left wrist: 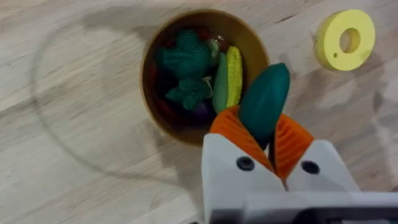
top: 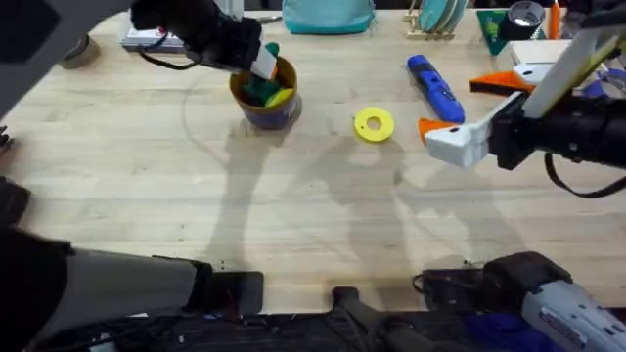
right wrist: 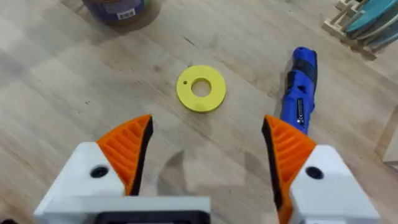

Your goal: Pick up the gripper from the table and insert it into the empty holder that is missing its gripper. Then pick up a screw, insert it into the mounting hole, and use the screwdriver to tighten it. Finally, clean up the table by picking up the vegetable and placing it into the bucket.

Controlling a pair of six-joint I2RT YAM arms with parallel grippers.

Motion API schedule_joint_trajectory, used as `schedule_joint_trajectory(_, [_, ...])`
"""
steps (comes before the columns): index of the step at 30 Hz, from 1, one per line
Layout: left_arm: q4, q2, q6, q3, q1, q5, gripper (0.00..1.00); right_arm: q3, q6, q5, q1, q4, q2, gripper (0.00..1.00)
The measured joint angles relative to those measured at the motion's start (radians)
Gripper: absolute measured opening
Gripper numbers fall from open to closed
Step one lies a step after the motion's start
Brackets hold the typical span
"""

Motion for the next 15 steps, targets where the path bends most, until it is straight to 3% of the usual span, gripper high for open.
schedule_joint_trajectory(5, [0.017, 0.013, 0.0, 0.0, 0.0, 0.0, 0.049, 0.0, 0.0, 0.0, 0.0, 0.0, 0.0, 0.995])
schedule_joint_trajectory(11, [0.013, 0.006, -0.006, 0.0, 0.0, -0.011, 0.938, 0.0, 0.0, 0.0, 0.0, 0.0, 0.0, 0.995])
schedule_joint_trajectory(15, [-0.01, -0.015, -0.005, 0.0, 0.011, -0.026, 0.985, 0.0, 0.0, 0.0, 0.0, -0.003, 0.0, 0.994])
